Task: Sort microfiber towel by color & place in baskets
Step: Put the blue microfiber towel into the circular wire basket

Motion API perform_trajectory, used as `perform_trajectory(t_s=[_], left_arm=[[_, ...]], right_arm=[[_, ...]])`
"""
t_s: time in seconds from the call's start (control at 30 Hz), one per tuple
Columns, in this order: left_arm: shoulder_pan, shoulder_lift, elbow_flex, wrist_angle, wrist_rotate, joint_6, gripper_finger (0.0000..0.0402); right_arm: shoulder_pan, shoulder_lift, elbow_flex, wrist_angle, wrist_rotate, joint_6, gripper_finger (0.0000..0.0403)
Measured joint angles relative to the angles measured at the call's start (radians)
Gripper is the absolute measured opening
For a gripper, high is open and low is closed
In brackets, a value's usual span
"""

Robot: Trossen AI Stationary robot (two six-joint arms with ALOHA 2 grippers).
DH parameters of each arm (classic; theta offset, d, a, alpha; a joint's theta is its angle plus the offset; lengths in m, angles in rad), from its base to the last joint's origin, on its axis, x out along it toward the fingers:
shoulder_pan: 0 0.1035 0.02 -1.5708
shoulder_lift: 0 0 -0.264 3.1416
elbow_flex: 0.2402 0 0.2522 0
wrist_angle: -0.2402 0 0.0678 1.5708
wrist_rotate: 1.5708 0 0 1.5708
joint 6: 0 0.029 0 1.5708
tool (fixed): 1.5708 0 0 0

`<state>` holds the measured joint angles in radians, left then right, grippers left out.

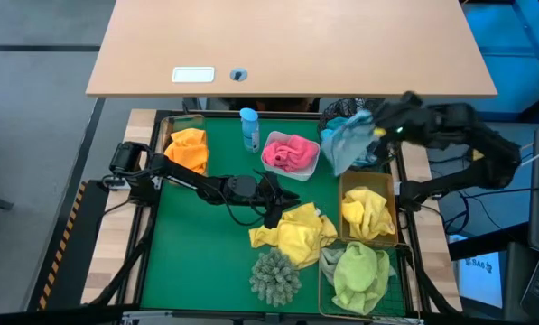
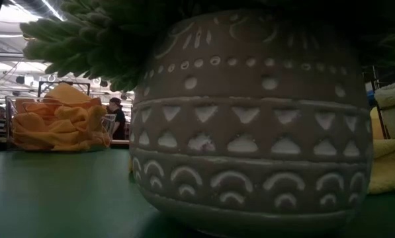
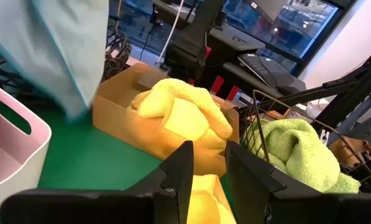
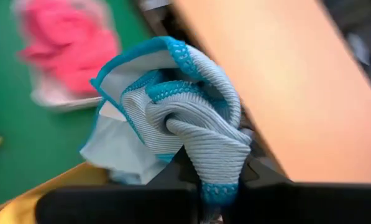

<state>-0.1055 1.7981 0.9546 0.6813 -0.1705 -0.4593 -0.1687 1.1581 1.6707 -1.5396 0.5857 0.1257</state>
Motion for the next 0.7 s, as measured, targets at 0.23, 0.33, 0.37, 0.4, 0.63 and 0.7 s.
perform_trajectory(t_s=[0.23, 0.33, 0.37, 0.4, 0.63, 0.7], left_arm=[[0.0, 0.0, 0.0, 0.0, 0.0, 0.0, 0.0089], [0.0, 0.0, 0.0, 0.0, -0.001, 0.0, 0.0089], [0.0, 0.0, 0.0, 0.0, -0.001, 0.0, 0.0089], [0.0, 0.0, 0.0, 0.0, -0.001, 0.0, 0.0089], [0.0, 0.0, 0.0, 0.0, 0.0, 0.0, 0.0089], [0.0, 0.0, 0.0, 0.001, -0.001, 0.0, 0.0089]], right_arm=[[-0.18, -0.109, 0.0, 0.112, 0.073, 0.002, 0.0024], [-0.24, -0.15, 0.0, 0.16, 0.122, 0.002, 0.0022], [-0.256, -0.159, 0.0, 0.166, 0.134, 0.002, 0.0019], [-0.271, -0.168, 0.001, 0.167, 0.137, 0.002, 0.0017], [-0.309, -0.182, -0.057, 0.165, 0.053, 0.026, 0.002], [-0.31, -0.181, -0.12, 0.18, 0.026, 0.032, 0.002]])
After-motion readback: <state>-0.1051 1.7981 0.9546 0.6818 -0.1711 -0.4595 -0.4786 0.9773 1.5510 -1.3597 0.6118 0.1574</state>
